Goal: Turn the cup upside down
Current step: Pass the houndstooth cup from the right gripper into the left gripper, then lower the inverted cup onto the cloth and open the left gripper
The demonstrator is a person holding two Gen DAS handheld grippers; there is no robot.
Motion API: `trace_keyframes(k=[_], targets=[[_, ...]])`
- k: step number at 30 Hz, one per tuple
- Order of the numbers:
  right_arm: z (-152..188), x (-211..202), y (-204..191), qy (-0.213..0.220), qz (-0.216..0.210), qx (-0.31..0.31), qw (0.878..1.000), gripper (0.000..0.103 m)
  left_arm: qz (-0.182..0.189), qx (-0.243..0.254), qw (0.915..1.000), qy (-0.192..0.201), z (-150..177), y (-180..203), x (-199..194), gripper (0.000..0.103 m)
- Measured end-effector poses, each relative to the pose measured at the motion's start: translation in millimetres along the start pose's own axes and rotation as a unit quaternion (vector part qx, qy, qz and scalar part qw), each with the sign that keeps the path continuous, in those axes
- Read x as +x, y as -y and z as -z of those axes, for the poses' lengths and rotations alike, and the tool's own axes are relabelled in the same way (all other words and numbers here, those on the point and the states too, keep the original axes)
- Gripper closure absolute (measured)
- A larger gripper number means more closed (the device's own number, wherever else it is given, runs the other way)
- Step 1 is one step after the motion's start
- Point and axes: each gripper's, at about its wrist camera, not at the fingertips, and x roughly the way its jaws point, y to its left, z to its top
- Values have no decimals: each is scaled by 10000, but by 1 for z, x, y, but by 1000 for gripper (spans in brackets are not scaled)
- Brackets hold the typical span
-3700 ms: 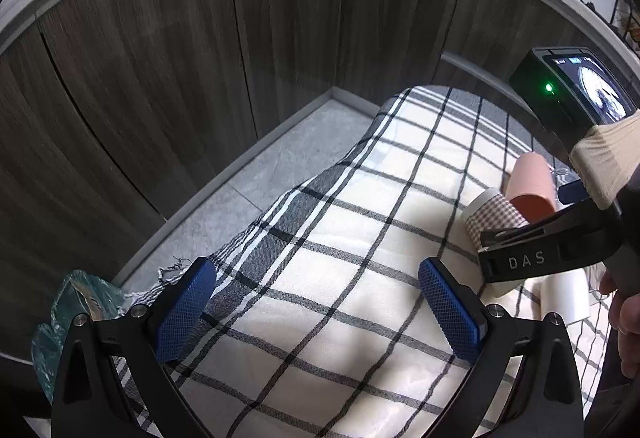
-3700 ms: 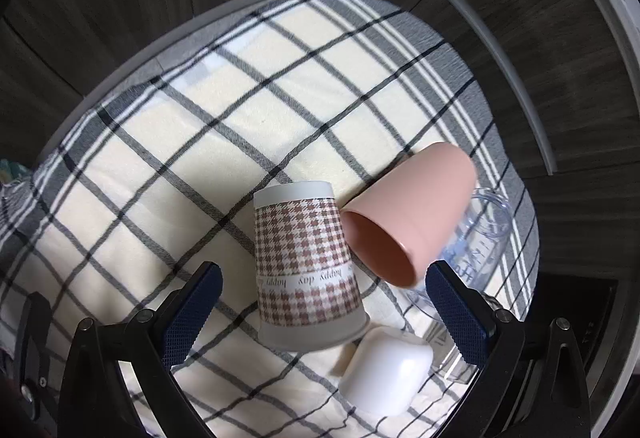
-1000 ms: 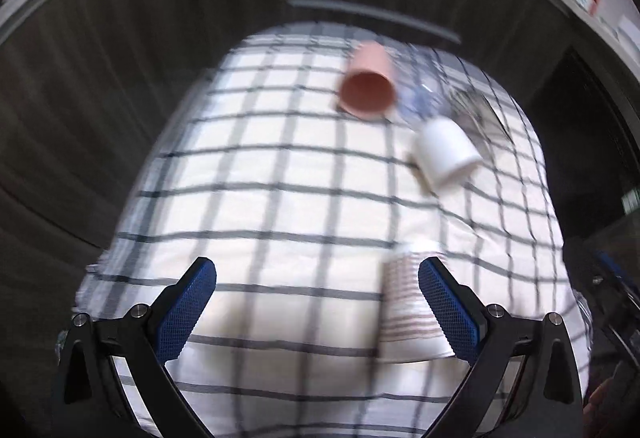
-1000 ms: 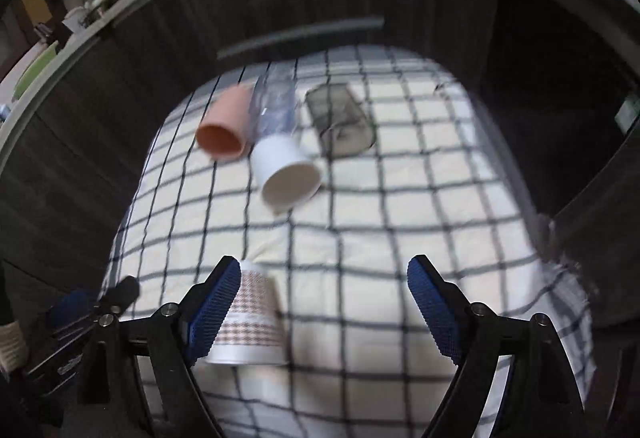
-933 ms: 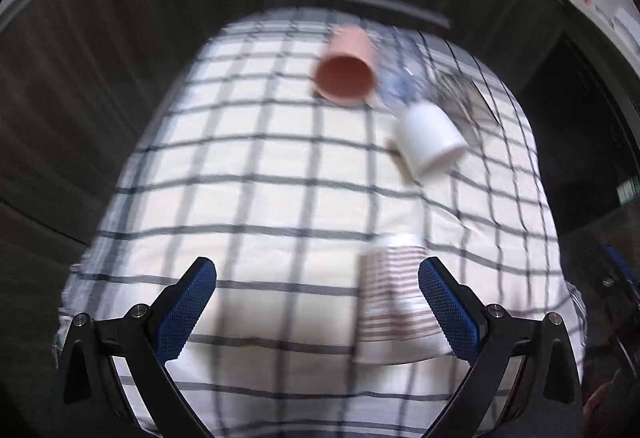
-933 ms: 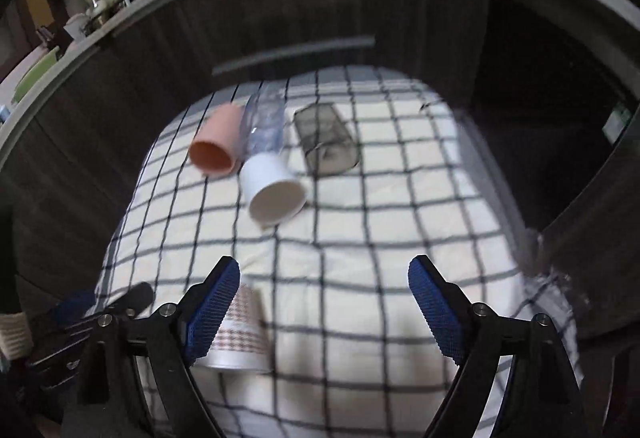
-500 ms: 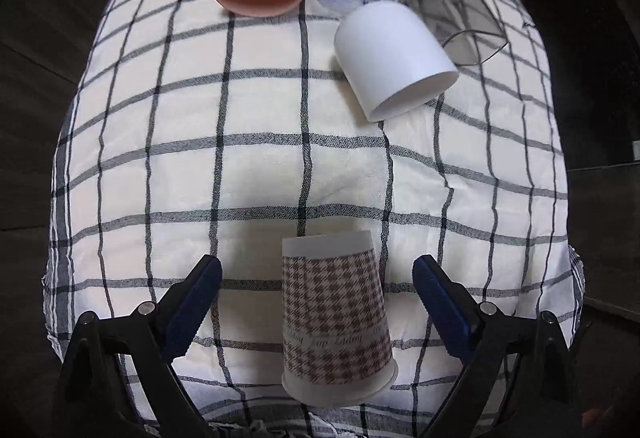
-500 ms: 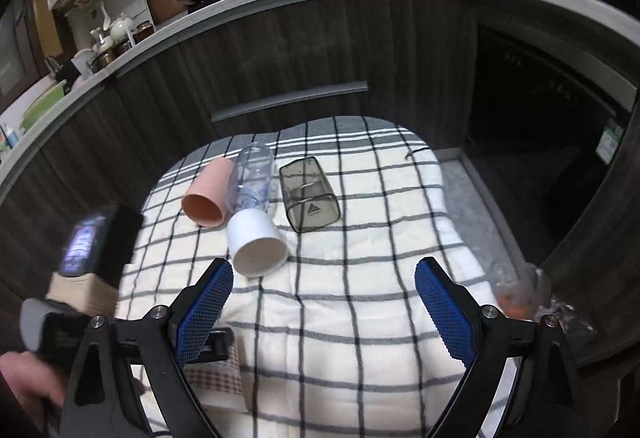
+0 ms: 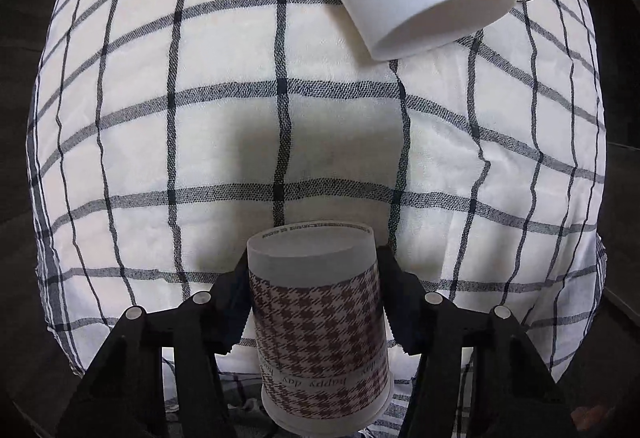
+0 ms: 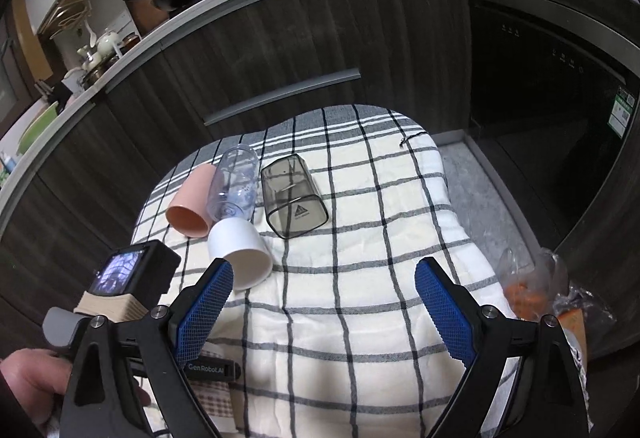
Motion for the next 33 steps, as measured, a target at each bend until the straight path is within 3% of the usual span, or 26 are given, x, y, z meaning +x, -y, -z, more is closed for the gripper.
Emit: trace_keyframes(k=[8, 11, 13, 14, 16, 19, 23, 24, 27, 33], targets=[[1, 2, 0, 5, -134, 71, 9999, 10, 218, 12, 9995, 222, 19, -29, -9, 47], [2, -3, -1, 110, -194, 110, 9997, 10, 243, 135, 9963, 811, 32, -34, -30, 47], [1, -7, -3, 206, -217, 106, 9995, 10, 53, 347, 9852, 1680, 47, -34, -56, 47], [1, -11, -5, 297, -211, 70, 9993, 10, -94, 464, 9757, 2140, 56, -33, -68, 47], [2, -17, -8, 448, -162, 1, 9989, 10, -309, 623, 9454, 3184, 80, -37, -88, 47], [5, -26, -9, 784, -92, -76, 9968, 10, -67, 561, 9020, 4280, 103, -51, -99, 47], [10, -28, -12, 1012, 73, -208, 9946, 10, -20, 193, 8518, 5235, 102, -59, -97, 47], [11, -28, -13, 1031, 104, -263, 9943, 10, -84, 105, 8343, 5512, 106, -63, -90, 47], [15, -26, -20, 1046, 177, -466, 9933, 10, -196, -55, 8126, 5824, 94, -58, -68, 47], [21, -24, -32, 992, 135, -765, 9920, 10, -113, -74, 8349, 5502, 79, -60, -45, 46]])
